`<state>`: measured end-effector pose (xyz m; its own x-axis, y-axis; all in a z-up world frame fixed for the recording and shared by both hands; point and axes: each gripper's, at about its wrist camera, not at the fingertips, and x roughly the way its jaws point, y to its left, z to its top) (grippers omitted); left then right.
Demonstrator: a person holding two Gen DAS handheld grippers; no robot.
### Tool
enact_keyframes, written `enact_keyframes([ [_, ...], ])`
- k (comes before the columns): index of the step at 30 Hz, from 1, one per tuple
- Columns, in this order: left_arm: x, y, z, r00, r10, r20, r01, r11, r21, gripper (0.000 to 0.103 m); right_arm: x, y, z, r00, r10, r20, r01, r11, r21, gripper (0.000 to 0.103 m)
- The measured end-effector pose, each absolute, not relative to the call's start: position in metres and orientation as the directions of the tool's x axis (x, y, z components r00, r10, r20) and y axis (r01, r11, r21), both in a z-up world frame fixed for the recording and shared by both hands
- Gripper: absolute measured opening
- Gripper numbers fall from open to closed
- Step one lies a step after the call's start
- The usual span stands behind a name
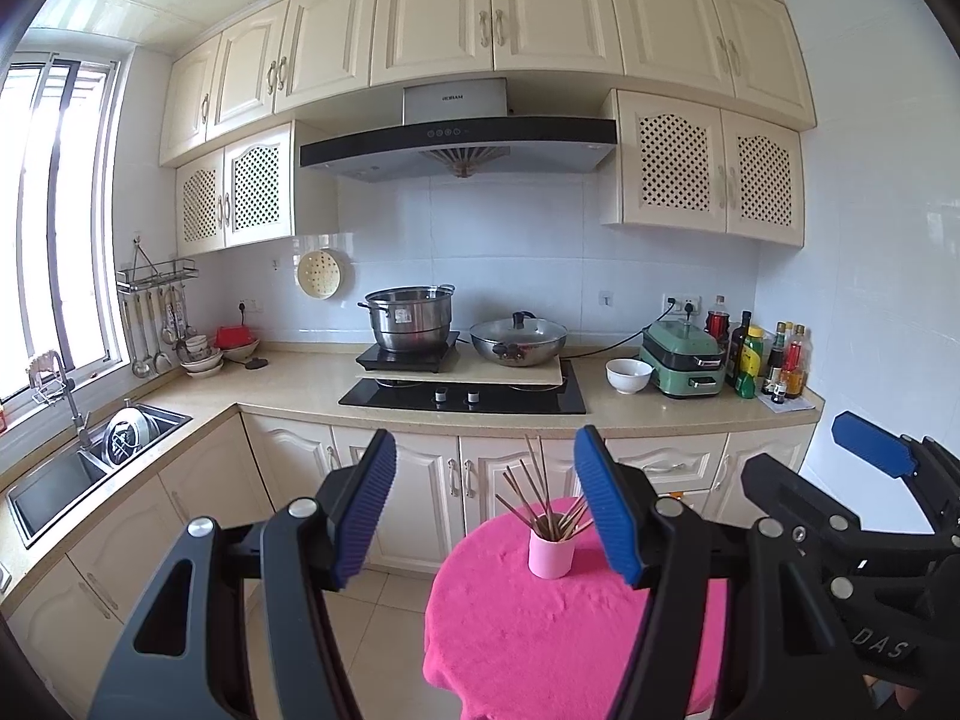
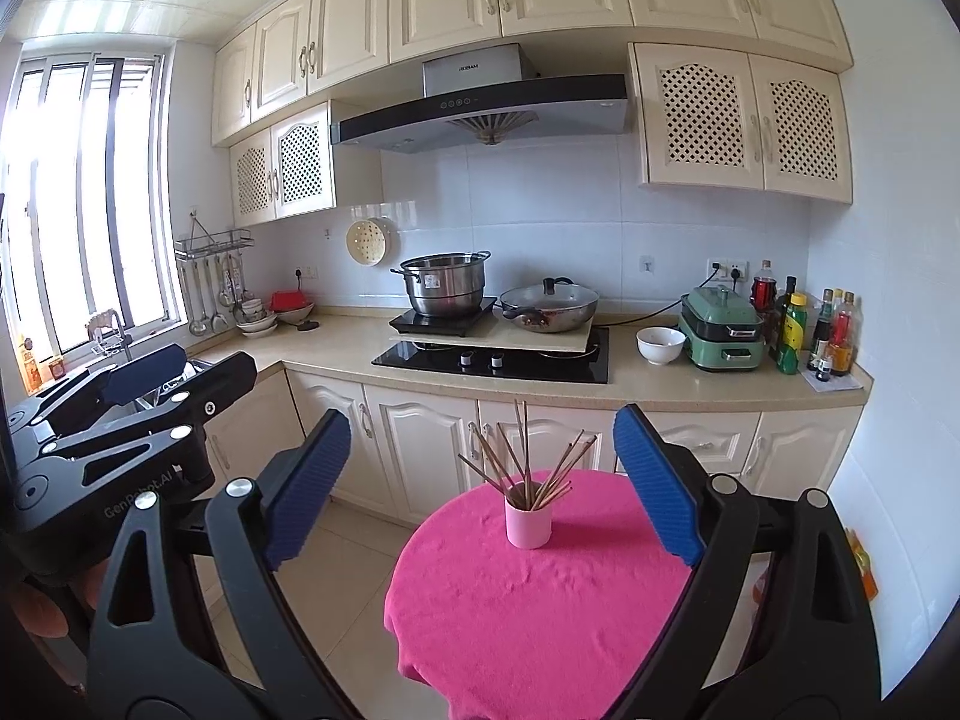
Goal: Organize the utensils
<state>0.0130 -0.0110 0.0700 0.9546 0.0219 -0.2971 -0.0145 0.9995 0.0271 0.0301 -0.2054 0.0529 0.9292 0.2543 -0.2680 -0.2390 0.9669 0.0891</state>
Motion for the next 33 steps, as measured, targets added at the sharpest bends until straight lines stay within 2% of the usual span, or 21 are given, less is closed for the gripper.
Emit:
enact_keyframes([
  [10,0.017,-0.013,0.069,0.960,0.039,-0.278,-0.032,0.999,0.030,0.062,0.035,-0.209,0.050,0.926,0.258,-0.277,-0.242,0.966,0.090,0.088],
  [33,0.029,-0.020,0.064,0.955,0.029,-0.295,-0.022,0.999,0.028,0.062,0.045,-0.212,0.047,0.921,0.259,-0.291,-0.243,0.966,0.091,0.088],
])
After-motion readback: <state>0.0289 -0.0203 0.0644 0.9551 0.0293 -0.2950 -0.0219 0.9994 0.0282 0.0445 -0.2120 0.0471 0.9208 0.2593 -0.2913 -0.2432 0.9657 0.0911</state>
